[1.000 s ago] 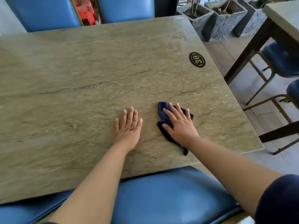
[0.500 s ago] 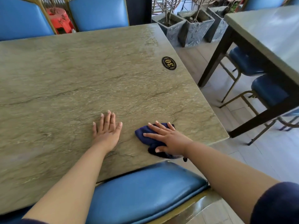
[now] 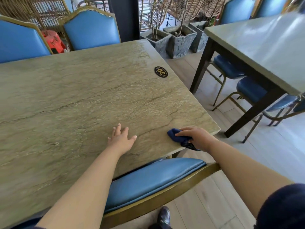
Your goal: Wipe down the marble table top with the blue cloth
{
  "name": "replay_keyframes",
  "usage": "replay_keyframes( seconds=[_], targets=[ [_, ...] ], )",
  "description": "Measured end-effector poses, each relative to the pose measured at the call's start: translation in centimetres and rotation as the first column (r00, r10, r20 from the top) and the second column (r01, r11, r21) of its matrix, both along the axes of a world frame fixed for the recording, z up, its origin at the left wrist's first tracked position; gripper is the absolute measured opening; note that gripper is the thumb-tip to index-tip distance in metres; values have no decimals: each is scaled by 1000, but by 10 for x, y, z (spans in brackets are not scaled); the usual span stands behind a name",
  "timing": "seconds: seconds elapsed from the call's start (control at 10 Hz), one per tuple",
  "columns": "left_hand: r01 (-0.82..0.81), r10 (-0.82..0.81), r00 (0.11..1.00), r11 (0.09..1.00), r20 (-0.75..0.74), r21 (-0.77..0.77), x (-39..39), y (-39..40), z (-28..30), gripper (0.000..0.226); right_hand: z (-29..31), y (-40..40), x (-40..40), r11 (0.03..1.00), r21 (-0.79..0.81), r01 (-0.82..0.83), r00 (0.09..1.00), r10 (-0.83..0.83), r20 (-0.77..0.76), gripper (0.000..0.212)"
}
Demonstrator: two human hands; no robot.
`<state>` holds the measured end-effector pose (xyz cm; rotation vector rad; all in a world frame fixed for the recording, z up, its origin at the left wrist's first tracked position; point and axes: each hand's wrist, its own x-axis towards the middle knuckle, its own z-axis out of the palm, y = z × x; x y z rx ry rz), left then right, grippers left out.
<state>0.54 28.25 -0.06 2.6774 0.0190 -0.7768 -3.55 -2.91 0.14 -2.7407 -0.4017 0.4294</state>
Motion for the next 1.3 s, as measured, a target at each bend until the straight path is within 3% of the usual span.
replay_keyframes(
  seconds=[0.1,0.3,0.5,0.6,0.9,1.1,1.3],
  targets=[
    [-17,22,999,993,42,-113,-6,-8,10,54,6,-11,-14,996,-13,88,996,-88,-8,49],
    [59,3,982,945,189,-322,6,-53,46,24,34,-23,2,955,118,273,928,-293,229,51],
    [-22,128,962,917,243,-397,34,-117,67,24,36,-43,58,980,95,175,944,-195,265,50],
    [-133,249,948,875,198,-465,46,-144,63,25,22,-55,82,991,49,128,964,-136,228,49],
    [-293,372,917,871,141,-394,62,-170,30,23,-21,-56,95,977,-213,1,1000,3,15,66],
    [-293,365,917,889,159,-352,52,-170,36,26,-22,-60,90,973,-227,-40,998,28,-56,61],
    [-275,369,906,885,207,-376,31,-157,59,21,13,-50,86,977,-199,-77,995,88,50,66]
  ],
)
